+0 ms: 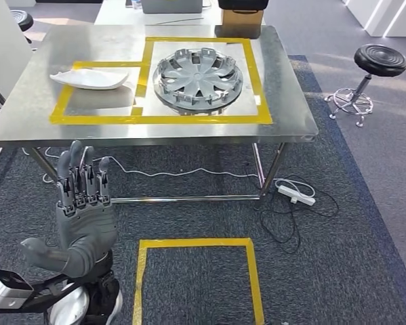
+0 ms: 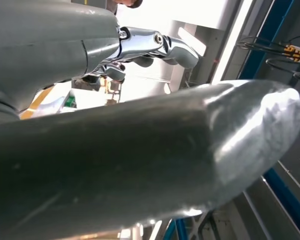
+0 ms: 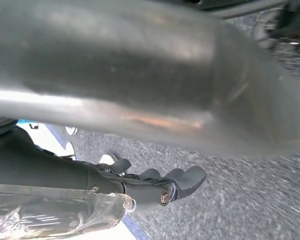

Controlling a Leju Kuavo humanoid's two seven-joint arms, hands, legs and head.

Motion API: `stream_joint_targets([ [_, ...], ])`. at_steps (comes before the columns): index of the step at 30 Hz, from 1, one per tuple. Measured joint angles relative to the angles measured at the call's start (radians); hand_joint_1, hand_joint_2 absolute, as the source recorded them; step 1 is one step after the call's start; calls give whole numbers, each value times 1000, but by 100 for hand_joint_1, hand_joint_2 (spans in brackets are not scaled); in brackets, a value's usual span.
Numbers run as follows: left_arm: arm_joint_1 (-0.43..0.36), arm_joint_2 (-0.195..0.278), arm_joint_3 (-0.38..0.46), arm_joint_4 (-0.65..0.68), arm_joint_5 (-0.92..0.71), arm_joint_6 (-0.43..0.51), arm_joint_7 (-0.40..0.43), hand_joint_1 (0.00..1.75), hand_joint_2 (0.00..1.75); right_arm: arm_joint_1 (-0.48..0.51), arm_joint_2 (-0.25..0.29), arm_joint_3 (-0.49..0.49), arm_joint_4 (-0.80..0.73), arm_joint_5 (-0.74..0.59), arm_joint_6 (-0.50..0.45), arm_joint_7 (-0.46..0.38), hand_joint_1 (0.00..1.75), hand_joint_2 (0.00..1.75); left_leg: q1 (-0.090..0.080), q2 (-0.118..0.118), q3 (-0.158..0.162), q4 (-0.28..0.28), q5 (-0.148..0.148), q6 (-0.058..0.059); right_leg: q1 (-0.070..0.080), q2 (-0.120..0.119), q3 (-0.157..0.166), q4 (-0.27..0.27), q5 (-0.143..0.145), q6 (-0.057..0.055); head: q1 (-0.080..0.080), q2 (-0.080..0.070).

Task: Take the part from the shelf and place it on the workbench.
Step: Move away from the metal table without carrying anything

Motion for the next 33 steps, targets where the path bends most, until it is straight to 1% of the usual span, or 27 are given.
stream_joint_targets([
  [1, 0, 0, 0, 0, 0, 1, 0, 0, 0, 0, 0, 0, 0, 0, 0, 0, 0, 0, 0, 0, -16, 1, 12, -2, 0, 0, 28, -12, 24, -1, 0, 0],
  [2, 0, 0, 0, 0, -1, 2, 0, 0, 0, -1, 0, 0, 0, 0, 0, -1, 0, 0, 0, -1, -29, 2, 23, -4, 0, 0, 73, -60, 52, -3, 0, 0],
  [3, 0, 0, 0, 0, -1, 4, 0, 0, 0, -3, 0, -1, 0, 0, 0, -1, 0, 0, -1, -1, -40, 3, 34, -8, 0, 0, 132, -133, 64, -6, 0, 0],
  [4, 0, 0, 0, 0, -1, 4, 0, 0, 0, -5, 0, -1, 0, 0, -1, -2, 0, 0, -2, -1, -47, 4, 43, -13, 1, 1, 191, -214, 61, -9, 0, 0],
  [5, 0, 0, -1, 0, -2, 6, 0, 0, 0, -7, 0, -1, 0, 0, -2, -2, 0, 0, -3, -1, -51, 4, 53, -18, 2, 3, 231, -275, 52, -13, 0, 0],
  [6, -1, 0, -1, 0, -3, 6, 0, 0, 0, -9, 0, -1, 0, 0, -2, -2, 0, 0, -3, -1, -53, 3, 62, -23, 4, 4, 253, -312, 41, -17, 0, 0],
  [8, 0, 0, -1, 0, -5, 7, 0, 0, 0, -10, 0, -1, 0, 0, -4, -3, 0, 0, -2, 0, -57, 1, 78, -35, 5, 4, 243, -321, 50, -31, 0, 0],
  [9, 1, 0, -1, 0, -5, 8, 0, 0, 0, -10, 1, -1, 0, 0, -4, -3, 0, 0, -1, 0, -64, 6, 69, -41, 5, 3, 234, -321, 60, -40, 0, 0],
  [10, 1, 0, -1, 0, -5, 8, 0, 0, 0, -10, 1, -2, 0, 0, -4, -2, 0, 0, -1, -1, -76, 27, 39, -46, 3, 0, 223, -321, 72, -49, -3, 0],
  [11, 2, 1, -1, 0, -5, 8, 0, 0, 0, -10, 1, -2, 0, 0, -4, -2, 0, 0, 0, -2, -92, 69, -8, -51, 1, -2, 209, -322, 86, -55, -5, 0],
  [13, 2, 2, -1, 0, -5, 8, 0, 0, 0, -9, 1, -2, 0, 0, -4, -2, 0, 0, 1, -2, -129, 204, -112, -58, 2, -3, 178, -320, 112, -61, -8, 0],
  [14, 2, 3, -1, 0, -5, 8, 0, 0, 0, -8, 1, -2, 0, 0, -4, -2, 0, 0, 1, -2, -140, 265, -136, -60, 2, -4, 162, -319, 124, -61, -8, 0],
  [15, 2, 4, -1, 0, -5, 8, 0, 0, 0, -7, 1, -2, 0, 0, -4, -2, 0, 0, 1, -2, -138, 299, -136, -61, 2, -4, 146, -319, 136, -60, -8, 0],
  [16, 2, 5, -1, 0, -5, 8, 0, 0, 0, -7, 1, -2, 0, 0, -4, -2, 0, 0, 1, -2, -120, 298, -116, -60, 2, -4, 130, -318, 147, -59, -8, 0],
  [17, 2, 6, -1, 0, -6, 9, 0, 0, 0, -7, 1, -2, 0, 0, -4, -2, 0, 0, 1, -2, -84, 261, -88, -58, 2, -4, 116, -318, 158, -57, -8, 0],
  [19, 2, 6, -1, -1, -7, 10, 0, 0, 0, -7, 1, -2, 0, 1, -4, -3, 0, 0, 0, -2, 24, 119, -58, -52, 3, -3, 92, -317, 176, -51, -9, 0],
  [20, 1, 5, -2, -1, -7, 11, 0, 0, 0, -6, 1, -2, 0, 2, -4, -4, 0, 0, 0, -2, 71, 48, -62, -47, 4, -3, 83, -315, 186, -46, -8, 0],
  [21, 1, 5, -3, -2, -6, 11, 0, 0, 0, -6, 1, -2, 0, 2, -4, -5, 0, 0, -2, -3, 101, -1, -71, -42, 6, -3, 76, -315, 195, -41, -8, 0],
  [23, 3, 5, -3, -2, -6, 13, 0, 0, 0, -4, 1, -2, 0, 3, -4, -6, 0, 0, -3, -3, 111, -32, -76, -30, 5, -4, 68, -317, 209, -32, -8, 0],
  [25, 5, 4, -3, -2, -7, 20, 0, 0, 0, -2, 1, -2, 0, 3, -5, -6, 0, 0, -1, -1, 105, -32, -66, -16, 2, -3, 54, -293, 190, -21, -5, 0],
  [26, 6, 4, -3, -1, -6, 24, 0, 0, 0, -2, 1, -2, 0, 2, -6, -8, 0, 0, 1, 0, 103, -33, -61, -10, 1, -2, 37, -250, 161, -16, -3, 0],
  [28, 11, 4, -1, 5, 2, 31, 3, 0, 0, -1, 1, -3, 0, 0, -8, -15, 0, 0, 0, 2, 97, -32, -55, -4, -1, -2, -14, -111, 88, -7, 2, 0],
  [29, 15, 4, 1, 15, 10, 34, 10, 0, 0, 0, 1, -4, 0, 0, -12, -21, 0, 0, 0, 2, 94, -31, -52, -4, -1, -2, -35, -49, 64, -4, 2, 0],
  [30, 19, 5, 6, 31, 19, 37, 20, 0, 0, 1, 1, -5, 0, -1, -16, -29, 0, 0, 0, 2, 92, -30, -51, -4, -1, -2, -41, -19, 57, -3, 2, 0],
  [31, 24, 5, 13, 53, 28, 38, 33, 0, 0, 2, 1, -7, 0, -2, -22, -38, 0, 0, 0, 1, 91, -29, -50, -4, -1, -2, -26, -31, 69, -4, 2, 0],
  [32, 29, 5, 22, 80, 37, 39, 46, 0, 0, 2, 1, -8, 0, -2, -28, -49, 0, 0, 0, 1, 91, -28, -50, -4, -1, -2, 7, -82, 95, -5, 2, 0],
  [33, 32, 5, 33, 114, 42, 43, 57, 0, 0, 2, 1, -10, 0, -2, -36, -60, 0, 0, 0, 0, 93, -27, -51, -6, -1, -2, 51, -157, 122, -8, 2, 0],
])
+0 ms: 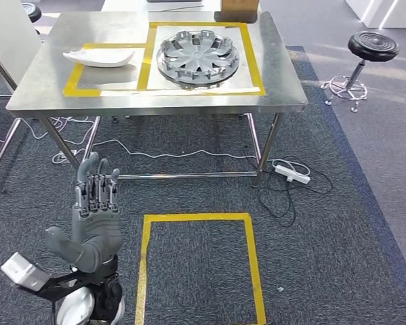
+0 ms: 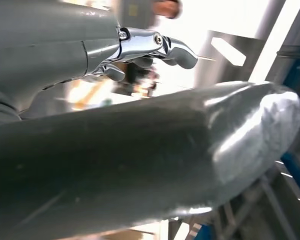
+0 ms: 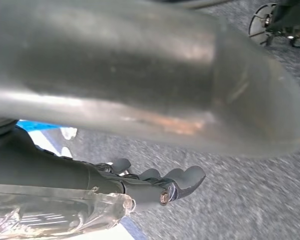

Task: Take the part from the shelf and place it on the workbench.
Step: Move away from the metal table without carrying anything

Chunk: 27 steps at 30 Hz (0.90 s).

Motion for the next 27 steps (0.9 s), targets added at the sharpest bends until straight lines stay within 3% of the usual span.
stream_joint_targets([
  [2, 3, -2, 33, 90, 0, 20, 20, 0, 0, -2, 1, -2, 0, 6, -19, -28, 0, 0, -3, -1, -3, 4, -2, -8, 2, 2, 69, -120, 27, -6, 0, 0],
  [3, 5, -3, 54, 142, -4, 36, 27, 0, 0, -3, 1, -2, 0, 13, -29, -45, 0, 0, -5, -1, -6, 6, -2, -12, 2, 5, 82, -145, 25, -9, -1, 0],
  [5, 5, -7, 99, 255, -18, 72, 33, 0, 0, 0, 1, -1, 0, 28, -45, -82, 0, 0, -6, 0, -12, 10, 0, -21, 3, 8, 81, -147, 22, -18, -3, 0],
  [7, 2, -12, 145, 360, -28, 100, 32, 0, 0, 3, 1, 0, 0, 38, -55, -112, 0, 0, -6, -1, -20, 27, -18, -31, -1, 8, 78, -149, 24, -29, -6, 0],
  [9, -3, -15, 187, 448, -32, 116, 38, 0, 0, 3, 2, 1, 0, 45, -57, -134, 0, 0, -4, -1, -66, 121, -76, -40, -4, 8, 75, -152, 29, -39, -11, 0],
  [11, -13, -17, 224, 535, -32, 134, 58, 0, 0, 5, 1, 4, 0, 51, -54, -159, 0, 0, -2, -1, -138, 264, -137, -46, -4, 6, 67, -152, 33, -44, -15, 0],
  [12, -22, -18, 246, 590, -32, 147, 67, 0, 0, 6, 1, 6, 0, 52, -50, -173, 0, 0, -1, -1, -162, 308, -145, -47, -4, 5, 64, -152, 36, -45, -15, 0],
  [13, -35, -19, 271, 656, -33, 163, 68, 0, 0, 6, 1, 8, 0, 50, -45, -184, 0, 0, 0, -1, -166, 311, -131, -48, -4, 4, 61, -152, 39, -45, -15, 0],
  [14, -51, -19, 300, 727, -34, 180, 64, 0, 0, 6, 2, 9, 0, 46, -40, -191, 0, 0, 1, -1, -149, 276, -101, -48, -4, 5, 58, -152, 42, -43, -15, 0],
  [16, -89, -20, 359, 878, -42, 210, 54, 0, 0, 6, 2, 9, 0, 28, -30, -186, 0, 0, 5, -1, -81, 137, -30, -48, -3, 8, 53, -149, 48, -36, -16, 0],
  [18, -122, -19, 403, 1009, -52, 217, 51, 0, 0, 5, 3, 5, 0, 3, -14, -156, 0, 0, 6, -5, -41, 45, -1, -43, 1, 9, 45, -143, 53, -27, -17, 0],
  [21, -150, -18, 441, 1165, -63, 210, 66, 0, 0, 6, 3, -7, 0, -22, 18, -124, 0, 0, 5, -8, -47, 37, 6, -23, 0, 9, 35, -141, 60, -12, -16, 0],
  [22, -158, -17, 451, 1207, -65, 208, 84, 0, 0, 7, 3, -10, 0, -29, 31, -122, 0, 0, 5, -7, -50, 38, 10, -15, -1, 9, 29, -130, 50, -7, -15, 0],
  [24, -174, -15, 471, 1283, -65, 208, 141, 0, 0, 8, 3, -20, 0, -46, 62, -121, 0, 0, 7, -5, -56, 38, 17, -4, -3, 7, -7, -48, -8, 2, -10, 0],
  [26, -180, -11, 493, 1348, -58, 225, 207, 0, 0, 8, 3, -33, 0, -64, 87, -123, 0, 0, 5, -3, -64, 38, 22, 1, -3, 7, -61, 97, -85, 7, -6, 0],
  [27, -178, -9, 504, 1376, -54, 243, 241, 0, 0, 9, 3, -39, 0, -70, 95, -124, 0, 0, 4, -2, -66, 38, 24, 2, -3, 7, -77, 149, -106, 7, -6, 0],
])
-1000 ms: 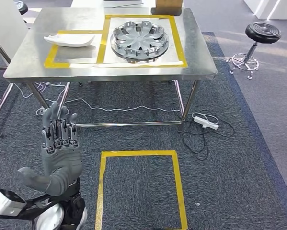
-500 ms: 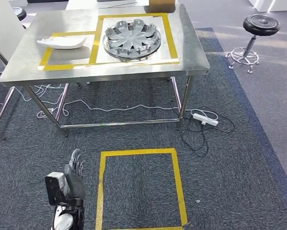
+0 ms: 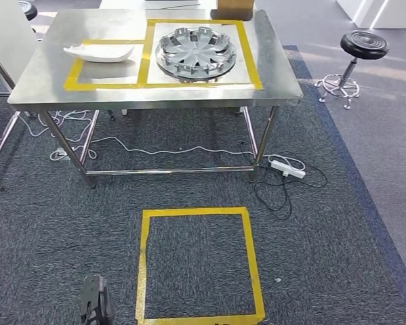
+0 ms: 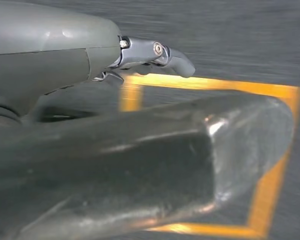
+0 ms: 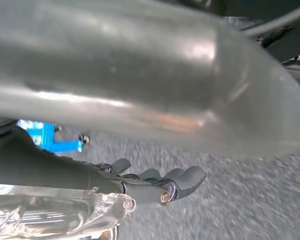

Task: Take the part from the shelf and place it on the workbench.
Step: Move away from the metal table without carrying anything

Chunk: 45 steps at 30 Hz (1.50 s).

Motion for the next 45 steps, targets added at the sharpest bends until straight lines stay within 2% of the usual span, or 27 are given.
stream_joint_targets([
  [1, 3, 2, 11, 26, 3, 25, 35, 0, 0, 1, 0, -5, 0, -3, 5, -2, 0, 0, -1, 1, -2, 0, 2, 0, 0, 0, 3, 14, -2, -2, 0, 0],
  [2, 7, 4, 20, 48, 4, 59, 74, 0, 0, 2, 0, -10, 0, -5, 8, -4, 0, 0, -2, 0, -3, 0, 3, -1, 1, 0, 30, -19, 14, -5, 0, 0],
  [5, 21, 6, 42, 100, -12, 184, 212, 0, 0, -2, 0, -20, 0, -6, 4, -10, 0, 0, -4, -1, -3, 2, 5, -7, 4, 1, 160, -229, 80, -17, 0, 0],
  [7, 27, 6, 46, 123, -41, 223, 286, 0, 0, -7, 0, -23, 0, -10, 5, -11, 0, 0, -7, -1, -8, 3, 8, -16, 7, 1, 190, -284, 85, -23, -1, 0],
  [9, 30, 5, 41, 139, -77, 228, 326, 0, 0, -9, 1, -31, 0, -24, 17, -12, 0, 0, -4, -1, -11, 4, 11, -27, 7, 1, 187, -287, 89, -32, -1, 0],
  [11, 30, 4, 37, 149, -98, 234, 347, 0, 0, -10, 1, -40, 0, -31, 26, -14, 0, 0, -2, -1, -21, 25, -9, -40, 4, 0, 186, -292, 97, -45, -3, 0],
  [12, 30, 4, 36, 153, -101, 238, 353, 0, 0, -11, 1, -42, 0, -31, 27, -14, 0, 0, -1, -1, -39, 64, -37, -45, 2, -1, 185, -295, 100, -50, -5, 0],
  [14, 30, 4, 35, 159, -106, 244, 357, 0, 0, -11, 1, -44, 0, -27, 25, -12, 0, 0, 0, -1, -97, 193, -109, -54, 2, -2, 179, -295, 103, -54, -8, 0],
  [15, 31, 5, 34, 162, -108, 247, 358, 0, 0, -10, 1, -45, 0, -25, 23, -10, 0, 0, 1, -1, -125, 255, -134, -57, 2, -3, 176, -295, 105, -54, -8, 0],
  [16, 32, 5, 33, 164, -110, 250, 358, 0, 0, -9, 1, -46, 0, -23, 21, -7, 0, 0, 1, -1, -140, 289, -140, -59, 2, -3, 174, -295, 106, -54, -8, 0],
  [17, 33, 5, 30, 166, -113, 254, 357, 0, 0, -8, 1, -46, 0, -21, 17, -4, 0, 0, 2, -1, -136, 286, -127, -60, 1, -3, 173, -294, 107, -52, -8, 0],
  [18, 34, 6, 27, 168, -115, 256, 357, 0, 0, -8, 1, -46, 0, -18, 14, -1, 0, 0, 3, -1, -112, 244, -98, -60, 0, -3, 172, -294, 108, -50, -8, 0],
  [20, 32, 6, 21, 169, -120, 258, 356, 0, 0, -9, 1, -46, 0, -16, 9, 1, 0, 0, 7, -1, -37, 106, -37, -63, 1, -3, 170, -288, 109, -42, -10, 0],
  [22, 29, 5, 19, 170, -121, 259, 355, 0, 0, -11, 0, -47, 0, -15, 7, 2, 0, 0, 10, -6, 4, 22, -16, -53, 5, -1, 163, -280, 108, -30, -11, 0],
  [26, 31, 4, 19, 173, -121, 263, 354, 0, 0, -8, 0, -47, 0, -2, -4, 16, 0, 175, 7, -10, 1, 15, -13, -21, 2, -1, 151, -263, 98, -13, -6, 0],
  [28, 31, 4, 19, 174, -124, 267, 354, 0, 0, -8, 0, -47, 0, 8, -17, 30, 0, 175, 8, -11, -2, 14, -8, -10, 0, -2, 113, -178, 44, -5, -2, 0],
  [30, 31, 4, 17, 176, -134, 267, 355, 0, 0, -8, 0, -47, 0, 13, -27, 41, 0, 175, 6, -15, -6, 14, -7, -6, 0, -2, 52, -37, -24, -2, 1, 0],
  [31, 31, 4, 15, 178, -141, 265, 357, 0, 0, -7, 0, -47, 0, 15, -30, 45, 0, 175, 6, -19, -7, 15, -6, -5, 0, -2, 30, 13, -40, -2, 1, 0],
  [32, 31, 4, 11, 180, -149, 262, 361, 0, 0, -6, 0, -47, 0, 16, -32, 47, 0, 175, 5, -25, -7, 15, -5, -5, 0, -1, 28, 25, -36, -4, 1, 0],
  [33, 31, 4, 6, 182, -157, 261, 368, 0, 0, -4, 0, -47, 0, 16, -33, 49, 0, 175, 5, -34, -7, 15, -5, -6, 0, 1, 46, -6, -13, -6, 1, 0],
  [34, 31, 4, 0, 183, -165, 260, 377, 0, 0, -4, 0, -47, 0, 17, -34, 51, 0, 175, 5, -44, -6, 15, -4, -7, 0, 8, 82, -70, 21, -10, 1, 0],
  [36, 28, 2, -12, 185, -180, 263, 400, 0, 0, -4, 0, -47, 0, 18, -37, 55, 0, 175, 5, -65, -8, 17, -2, -14, -3, 43, 157, -212, 69, -16, 1, 0],
  [38, 27, 1, -22, 186, -189, 267, 420, 0, 0, -5, 0, -47, 0, 20, -40, 58, 0, 175, 5, -83, -15, 17, 3, -26, -4, 63, 187, -269, 75, -20, 0, 0],
  [40, 28, 1, -30, 187, -193, 272, 432, 0, 0, -6, 0, -46, 0, 20, -41, 61, 0, 175, 9, -96, -21, 15, 8, -39, -3, 47, 187, -274, 78, -27, 0, 0],
  [42, 30, 1, -33, 188, -196, 277, 438, 0, 0, -8, 1, -45, 0, 21, -42, 63, 0, 175, 9, -71, -36, 41, -13, -50, -4, 27, 188, -281, 84, -39, -3, 0],
  [44, 27, 1, -35, 188, -199, 282, 443, 0, 0, -7, 1, -44, 0, 23, -42, 63, 0, 175, 6, -28, -88, 145, -75, -59, -3, 2, 188, -285, 86, -48, -9, 0],
  [45, 26, 1, -36, 188, -201, 284, 446, 0, 0, -6, 1, -44, 0, 23, -43, 63, 0, 175, 6, -18, -122, 215, -107, -62, -2, -11, 187, -285, 86, -50, -10, 0],
])
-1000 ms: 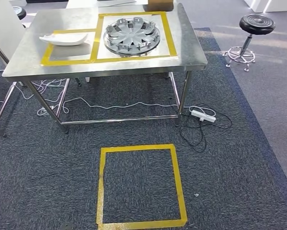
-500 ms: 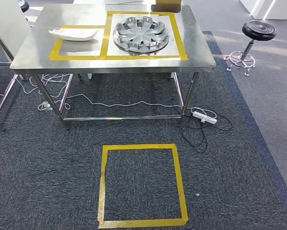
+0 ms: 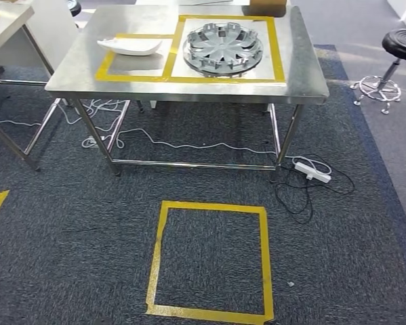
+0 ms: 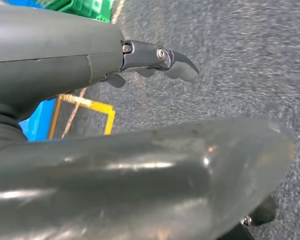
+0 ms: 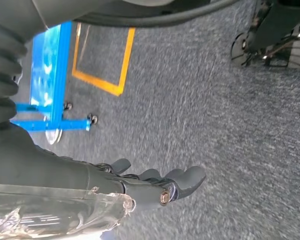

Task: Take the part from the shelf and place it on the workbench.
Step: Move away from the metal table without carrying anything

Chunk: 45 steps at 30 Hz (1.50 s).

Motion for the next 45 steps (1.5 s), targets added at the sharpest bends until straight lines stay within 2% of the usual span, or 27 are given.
stream_joint_targets([
  [2, 1, 0, -1, 1, -1, 3, 3, 0, 0, 1, 0, 0, 0, 1, -1, 0, 0, 175, 0, 6, -37, 79, -18, -3, 2, -27, -1, 0, -1, -1, 0, 0],
  [3, 3, 0, -1, 1, -2, 5, 4, 0, 0, 0, 0, 0, 0, 2, -1, 0, 0, 175, 0, 8, -29, 63, 2, -2, 2, -39, -1, 0, -1, -1, 0, 0],
  [4, 4, 1, -1, 2, -2, 6, 4, 0, 0, -2, 0, 0, 0, 2, -1, 0, 0, 175, 0, 16, 0, 10, 35, -1, 2, -51, 1, 0, -1, 0, 0, 0],
  [6, 2, 0, -2, 2, -3, 8, 4, 0, 0, -5, 0, 0, 0, 2, -1, 0, 0, 175, -3, 64, 74, -127, 93, 5, 7, -71, 3, 3, -5, 6, -2, 0],
  [8, -3, -1, -3, 2, -4, 9, 4, 0, 0, -7, 0, 1, 0, 3, -1, 0, 0, 175, -7, 94, 107, -197, 109, 16, 15, -90, 7, 6, -10, 14, 0, 0],
  [10, -3, -2, -5, 2, -5, 10, 6, 0, 0, -9, 0, 1, 0, 4, -1, 0, 0, 175, -8, 74, 104, -202, 110, 29, 16, -108, 12, 3, -12, 23, 3, 0],
  [11, -1, -2, -7, 2, -6, 12, 7, 0, 0, -10, 0, 1, 0, 4, -1, 0, 0, 175, -7, 64, 103, -203, 112, 35, 14, -100, 12, 7, -18, 29, 4, 0],
  [13, 0, -2, -13, 2, -8, 15, 10, 0, 0, -10, 0, 1, 0, 5, -1, 0, 0, 175, -3, 42, 101, -205, 118, 47, 9, -55, -10, 63, -60, 41, 7, 0],
  [15, -2, -3, -18, 2, -13, 17, 13, 0, 0, -7, 0, 1, 0, 4, 0, 0, 0, 175, -2, 18, 96, -205, 122, 54, 7, -8, -68, 195, -130, 46, 11, 0],
  [17, -1, -4, -20, 2, -18, 21, 16, 0, 0, -3, 0, 0, 0, 2, 1, 1, 0, 175, -2, -10, 93, -204, 124, 55, 6, 4, -112, 291, -159, 46, 12, 0],
  [18, 0, -4, -20, 3, -19, 25, 18, 0, 0, -2, 0, 0, 0, 2, 3, 1, 0, 175, -2, -25, 93, -204, 125, 55, 6, 6, -111, 286, -145, 46, 12, 0],
  [19, 1, -4, -20, 3, -20, 30, 19, 0, 0, -1, 0, 0, 0, 1, 4, 2, 0, 175, -1, -40, 93, -204, 127, 53, 4, 11, -90, 240, -113, 45, 12, 0],
  [20, 2, -4, -20, 3, -21, 35, 20, 0, 0, -2, 0, 0, 0, 1, 6, 2, 0, 175, 1, -55, 93, -203, 128, 49, 1, 27, -57, 170, -75, 44, 13, 0],
  [22, 0, -5, -20, 3, -22, 46, 21, 0, 0, -2, 0, 0, 0, 1, 13, 0, 0, 175, 0, -82, 89, -200, 131, 39, -7, 76, 1, 46, -31, 42, 13, 0],
  [24, -1, -5, -20, 3, -22, 54, 21, 0, 0, -3, 0, 1, 0, 1, 23, -2, 0, 175, 1, -103, 80, -201, 137, 25, -8, 97, 17, 12, -31, 34, 13, 0],
  [25, 0, -5, -20, 4, -23, 57, 21, 0, 0, -4, 0, 1, 0, 1, 27, -3, 0, 175, 3, -113, 76, -203, 142, 18, -7, 87, 17, 12, -29, 27, 12, 0],
  [27, 3, -5, -20, 4, -24, 62, 21, 0, 0, -5, 0, 1, 0, 1, 32, -4, 0, 175, 4, -91, 65, -190, 132, 7, -6, 62, 18, 8, -22, 11, 9, 0],
  [30, -1, -6, -20, 5, -25, 65, 21, 0, 0, -1, 1, 0, 0, 1, 33, -5, 0, 175, -1, -9, -6, -44, 45, -1, -2, 16, 18, 2, -18, -4, -1, 0],
  [32, -2, -5, -20, 5, -25, 65, 20, 0, 0, 2, 0, 0, 0, 1, 32, -5, 0, 175, 0, 3, -52, 56, 7, -3, 1, -17, 16, 2, -19, -6, -2, 0],
  [33, -1, -5, -20, 5, -25, 66, 20, 0, 0, 2, 0, 0, 0, 1, 32, -4, 0, 175, 0, 5, -53, 66, 12, -3, 2, -32, 16, 3, -19, -7, -2, 0],
  [35, 1, -4, -20, 5, -25, 69, 20, 0, 0, -1, 0, 0, 0, 2, 32, -3, 0, 175, -1, 17, -5, -10, 63, 0, 3, -59, 17, 3, -20, -5, -2, 0],
  [36, 0, -4, -20, 5, -26, 71, 19, 0, 0, -2, 0, 1, 0, 2, 32, -3, 0, 175, -2, 42, 33, -71, 90, 2, 6, -71, 17, 3, -22, -3, -2, 0],
  [37, -2, -5, -20, 5, -26, 74, 18, 0, 0, -3, 0, 1, 0, 2, 32, -2, 0, 175, -4, 64, 65, -130, 105, 6, 10, -81, 17, 6, -25, 2, -4, 0],
  [39, -7, -5, -20, 5, -26, 78, 15, 0, 0, -5, -1, 1, 0, 3, 31, -2, 0, 175, -7, 89, 93, -187, 110, 17, 17, -103, 16, 10, -30, 12, -2, 0],
  [41, -5, -6, -20, 5, -26, 83, 13, 0, 0, -7, -2, 1, -1, 4, 31, -1, 0, 175, -7, 66, 91, -193, 108, 30, 16, -121, 20, 11, -35, 23, 0, 0],
  [43, 1, -5, -20, 5, -27, 87, 13, 0, 0, -11, -2, 1, -1, 5, 33, -2, 0, 175, -3, 44, 91, -195, 111, 40, 12, -84, 11, 42, -62, 34, 5, 0],
  [45, 0, -6, -20, 6, -32, 89, 16, 0, 0, -17, -1, 1, -1, 5, 39, -4, 0, 175, -1, 25, 90, -196, 114, 48, 9, -23, -34, 151, -126, 41, 10, 0],
])
